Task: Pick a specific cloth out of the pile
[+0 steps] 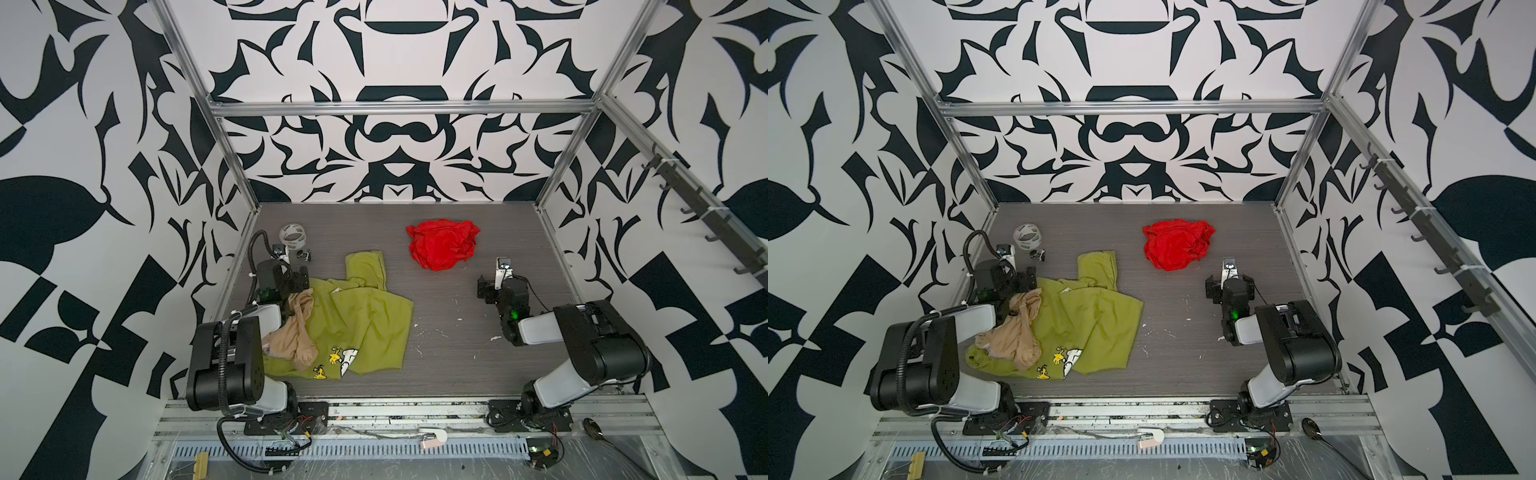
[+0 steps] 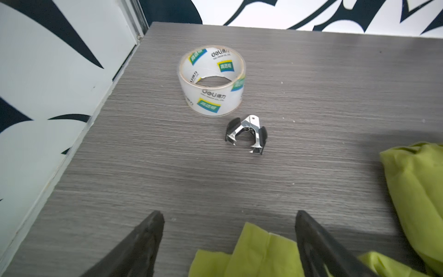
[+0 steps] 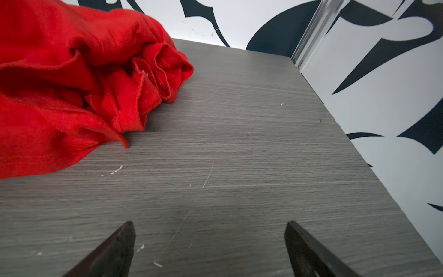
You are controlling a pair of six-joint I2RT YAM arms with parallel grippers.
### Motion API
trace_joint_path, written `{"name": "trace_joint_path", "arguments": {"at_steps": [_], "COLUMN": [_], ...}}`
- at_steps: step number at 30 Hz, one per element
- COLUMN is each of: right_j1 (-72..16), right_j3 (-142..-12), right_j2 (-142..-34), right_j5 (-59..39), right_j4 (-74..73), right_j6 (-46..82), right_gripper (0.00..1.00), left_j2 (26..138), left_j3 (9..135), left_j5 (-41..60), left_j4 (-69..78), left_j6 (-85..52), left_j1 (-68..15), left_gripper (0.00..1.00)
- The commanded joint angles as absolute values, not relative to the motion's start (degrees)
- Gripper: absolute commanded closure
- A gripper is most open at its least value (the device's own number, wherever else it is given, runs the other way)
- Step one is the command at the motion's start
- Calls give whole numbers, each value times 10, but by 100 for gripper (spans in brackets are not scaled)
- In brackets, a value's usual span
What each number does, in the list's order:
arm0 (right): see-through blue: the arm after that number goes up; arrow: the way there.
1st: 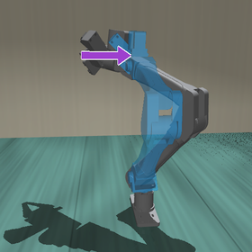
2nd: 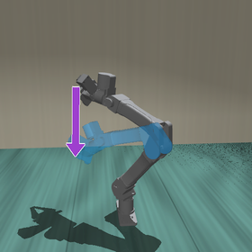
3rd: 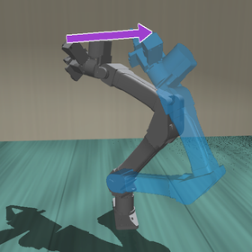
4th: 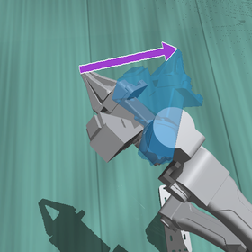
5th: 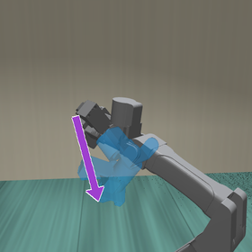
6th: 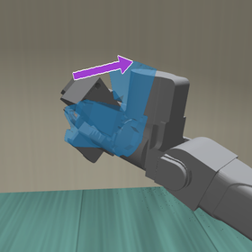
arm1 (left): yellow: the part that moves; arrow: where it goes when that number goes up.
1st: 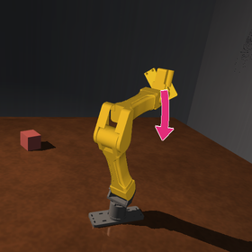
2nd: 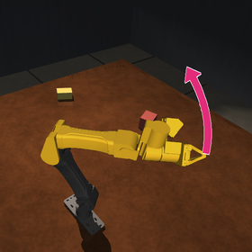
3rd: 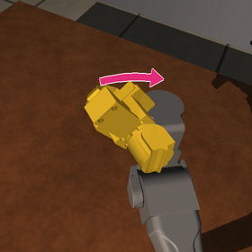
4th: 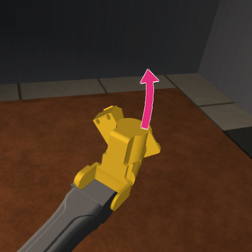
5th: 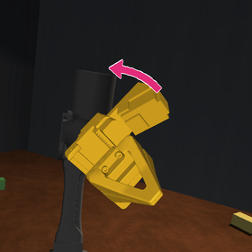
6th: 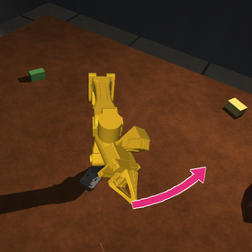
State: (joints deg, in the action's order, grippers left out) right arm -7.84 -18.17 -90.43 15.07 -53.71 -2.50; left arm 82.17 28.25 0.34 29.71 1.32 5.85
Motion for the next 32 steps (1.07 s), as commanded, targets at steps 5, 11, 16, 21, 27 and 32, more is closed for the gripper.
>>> {"name": "trace_joint_path", "arguments": {"at_steps": [5, 11, 16, 21, 27, 32], "right_j1": [-78, -64, -58, -56, -55, -53], "right_j3": [-196, -208, -210, -211, -212, -209], "right_j2": [-894, -898, -897, -897, -897, -895], "right_j5": [152, 123, 92, 88, 85, 80], "right_j4": [-544, -524, -520, -519, -516, -518], "right_j6": [-15, -6, -6, -5, -5, -6], "right_gripper": [0, 0, 0, 1, 0, 0], "left_j2": [847, 888, 897, 897, 896, 895], "left_j3": [221, 197, 200, 201, 199, 199], "left_j5": [107, 60, 53, 46, 47, 47], "left_j4": [479, 545, 554, 555, 555, 555], "left_j6": [-24, -47, -50, -48, -48, -47], "left_j1": [37, 33, 30, 28, 28, 28], "left_gripper": [13, 8, 2, 0, 1, 0]}}
